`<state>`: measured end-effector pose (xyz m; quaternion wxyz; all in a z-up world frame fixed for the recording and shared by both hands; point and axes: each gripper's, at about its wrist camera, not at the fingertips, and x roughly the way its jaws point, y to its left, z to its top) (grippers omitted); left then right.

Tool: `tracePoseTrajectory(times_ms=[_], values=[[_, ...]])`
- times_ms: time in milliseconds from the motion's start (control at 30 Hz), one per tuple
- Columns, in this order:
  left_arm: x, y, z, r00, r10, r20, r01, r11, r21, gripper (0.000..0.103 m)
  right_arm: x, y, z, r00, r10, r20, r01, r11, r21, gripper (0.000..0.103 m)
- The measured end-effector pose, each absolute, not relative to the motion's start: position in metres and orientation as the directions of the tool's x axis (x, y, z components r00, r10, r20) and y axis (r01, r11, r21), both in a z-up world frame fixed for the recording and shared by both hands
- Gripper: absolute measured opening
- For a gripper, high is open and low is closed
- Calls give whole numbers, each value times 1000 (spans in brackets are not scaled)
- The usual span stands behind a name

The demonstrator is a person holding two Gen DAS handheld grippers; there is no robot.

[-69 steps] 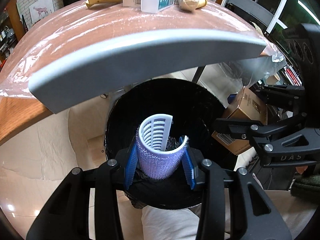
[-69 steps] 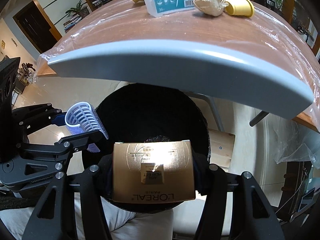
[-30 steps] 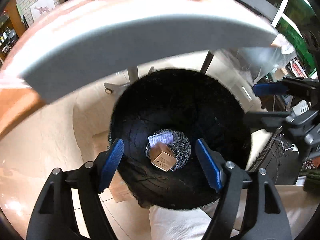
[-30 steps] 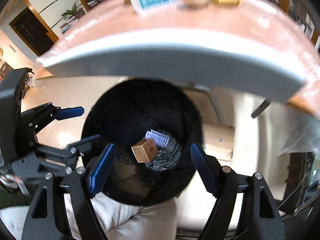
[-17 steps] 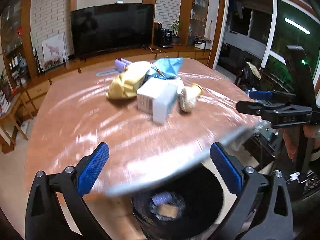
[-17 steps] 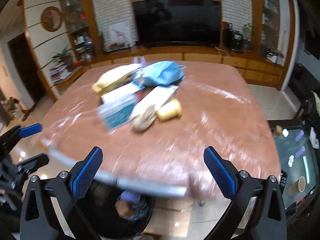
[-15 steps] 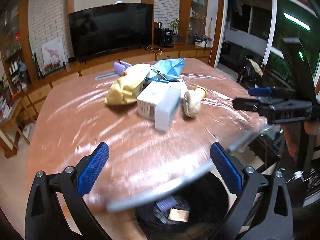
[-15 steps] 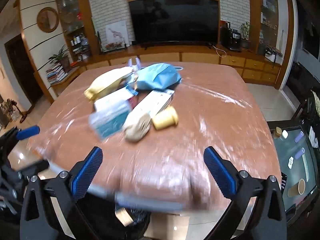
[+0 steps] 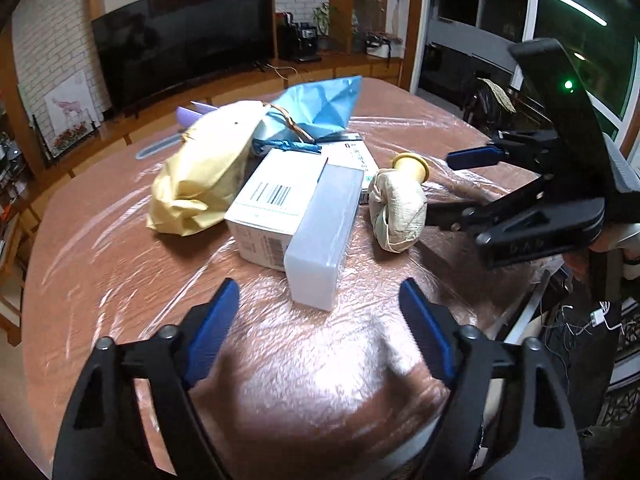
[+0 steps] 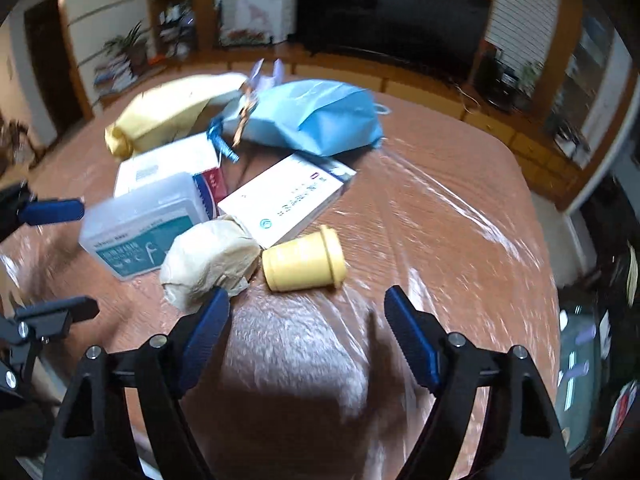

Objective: Collect trash
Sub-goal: 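Grasp the clear plastic box with the left tool while the right tool grasps the yellow cup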

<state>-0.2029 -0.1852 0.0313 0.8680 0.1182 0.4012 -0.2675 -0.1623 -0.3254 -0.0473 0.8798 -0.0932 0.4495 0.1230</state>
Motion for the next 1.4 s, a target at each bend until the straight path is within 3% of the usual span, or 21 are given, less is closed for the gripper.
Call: tracePoseTrajectory(times_ms=[267,333,467,500,1100,1400], values=[[-188,-191,25,485,-398,-779,600,799,-34,60,-139,-312,-57,532,142,-835,-365,928,-75,79],[-185,-191,25,463,-424,-778,612,788,-66,47,-135,-311,-57,524,154,-838,-371,926,-61,70],[-180,-193,24,448,-436,-780,619,781,-81,36,-136,-314,-56,508,189,-841,-356,934,-5,54],[-181,-193,24,451,-440,-777,619,781,-83,29,-136,-317,-56,507,195,-840,-350,937,6,47],[-201,-162,39,474,-480,-738,542,820,-185,28,-179,-354,-47,530,337,-778,-210,941,265,47],[-216,-153,46,496,-484,-721,523,829,-196,28,-202,-345,-40,537,362,-762,-228,932,283,47]])
